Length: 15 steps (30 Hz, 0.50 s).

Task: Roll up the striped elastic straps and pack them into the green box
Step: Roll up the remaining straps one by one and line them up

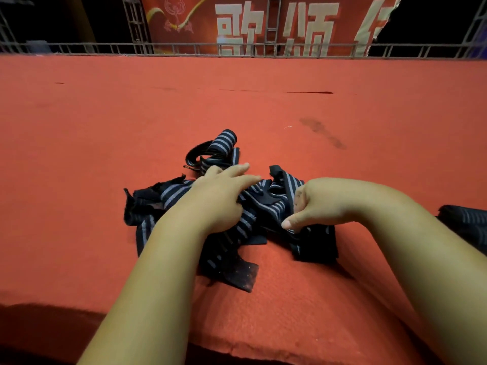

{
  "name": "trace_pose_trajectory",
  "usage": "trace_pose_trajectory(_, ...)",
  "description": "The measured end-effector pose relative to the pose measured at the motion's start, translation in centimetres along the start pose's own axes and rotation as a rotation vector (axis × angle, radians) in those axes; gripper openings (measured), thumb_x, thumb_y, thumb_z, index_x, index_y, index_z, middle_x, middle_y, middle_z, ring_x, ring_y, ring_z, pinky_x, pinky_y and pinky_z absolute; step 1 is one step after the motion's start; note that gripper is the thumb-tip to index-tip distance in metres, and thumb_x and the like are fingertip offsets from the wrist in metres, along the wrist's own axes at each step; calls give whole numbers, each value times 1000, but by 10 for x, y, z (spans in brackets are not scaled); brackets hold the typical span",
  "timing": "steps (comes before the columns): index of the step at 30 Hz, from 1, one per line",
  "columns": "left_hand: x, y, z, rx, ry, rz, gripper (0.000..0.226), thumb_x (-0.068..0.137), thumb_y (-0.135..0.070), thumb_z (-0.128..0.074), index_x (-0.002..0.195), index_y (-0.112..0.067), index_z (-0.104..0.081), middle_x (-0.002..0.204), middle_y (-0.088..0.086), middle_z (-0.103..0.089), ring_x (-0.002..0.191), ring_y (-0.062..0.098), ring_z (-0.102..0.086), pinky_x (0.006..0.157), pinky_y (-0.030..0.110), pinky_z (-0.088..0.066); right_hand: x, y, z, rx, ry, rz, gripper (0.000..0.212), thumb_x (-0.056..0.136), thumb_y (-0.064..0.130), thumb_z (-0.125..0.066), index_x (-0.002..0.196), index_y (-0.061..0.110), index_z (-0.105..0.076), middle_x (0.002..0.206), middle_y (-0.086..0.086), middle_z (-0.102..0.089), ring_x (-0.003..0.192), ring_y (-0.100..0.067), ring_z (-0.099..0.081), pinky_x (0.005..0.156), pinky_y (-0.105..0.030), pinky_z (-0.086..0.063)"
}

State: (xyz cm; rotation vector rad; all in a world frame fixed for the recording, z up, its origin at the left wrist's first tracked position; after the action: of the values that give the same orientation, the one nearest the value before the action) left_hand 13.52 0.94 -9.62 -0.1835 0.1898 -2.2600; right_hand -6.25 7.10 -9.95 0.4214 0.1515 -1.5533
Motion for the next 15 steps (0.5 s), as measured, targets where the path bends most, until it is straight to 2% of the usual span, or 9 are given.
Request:
trace_pose_trajectory(2, 2, 10, -5, 77, 47, 102, 63, 102, -31, -55, 162, -44, -40, 169, -13, -39, 148, 27, -34, 122, 47, -36, 1, -2, 0, -42, -69, -62, 49, 85, 69, -73, 63, 26, -75, 61, 2, -59, 63, -19, -58, 59, -33, -44)
trace_pose_trajectory(3, 3, 17, -7, 100, 73, 146, 56, 104, -40, -55, 159, -42, -45, 162, -9, -48, 147, 29, -36, 120, 49, -38, 2, -2, 0, -59, -123, -91, 49, 86, 65, -74, 65, 21, -74, 58, 2, -57, 63, -19, -58, 57, -33, -43)
trace_pose_trajectory(5, 1, 30, -10, 74, 134, 202, 46, 104, -53, -55, 149, -44, -57, 148, -2, -61, 143, 30, -39, 116, 51, -42, 5, -4, 0, -69, -218, -129, 50, 86, 59, -70, 67, 13, -72, 58, -1, -57, 64, -23, -59, 62, -38, -51)
trace_pose_trajectory(7, -2, 40, -9, 2, 154, 218, 41, 101, -58, -59, 141, -48, -64, 141, -1, -65, 142, 25, -43, 115, 49, -45, 7, -3, -2, -21, -281, -108, 59, 84, 63, -66, 63, 8, -65, 58, -3, -54, 63, -25, -57, 66, -44, -55)
trace_pose_trajectory(9, -5, 41, -6, -34, 144, 191, 40, 100, -57, -65, 138, -47, -67, 137, -4, -67, 138, 20, -49, 112, 44, -48, 8, 1, -3, 61, -363, -51, 68, 79, 79, -57, 68, 13, -69, 74, -3, -63, 78, -24, -62, 73, -45, -57)
trace_pose_trajectory(11, -7, 37, -4, -38, 133, 146, 40, 99, -52, -69, 138, -44, -69, 135, -7, -69, 131, 17, -56, 102, 34, -48, 6, 9, -8, 35, -383, -31, 72, 76, 88, -54, 76, 18, -73, 89, -2, -68, 96, -25, -58, 82, -44, -54)
trace_pose_trajectory(13, -7, 33, -3, -33, 127, 120, 40, 99, -47, -71, 140, -43, -69, 137, -9, -67, 130, 16, -57, 98, 31, -45, 8, 14, -15, 18, -360, -28, 64, 80, 83, -64, 87, 20, -72, 92, 1, -67, 102, -29, -55, 80, -40, -49)
trace_pose_trajectory(15, -8, 31, -5, -33, 112, 106, 41, 99, -45, -72, 139, -49, -67, 138, -8, -64, 133, 18, -53, 108, 36, -46, 12, 17, -20, 33, -335, -19, 62, 81, 75, -74, 114, 23, -72, 111, 3, -69, 115, -30, -55, 91, -42, -49)
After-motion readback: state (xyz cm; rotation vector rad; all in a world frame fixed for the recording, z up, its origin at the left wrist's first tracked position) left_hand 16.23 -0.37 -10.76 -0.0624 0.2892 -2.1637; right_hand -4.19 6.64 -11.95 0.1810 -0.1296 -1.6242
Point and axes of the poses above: each hand's wrist, its own x-axis towards the middle knuckle, its own z-axis out of the back of the hand, y = z × x, the point moved 5 cm from there along x, towards the middle knuckle
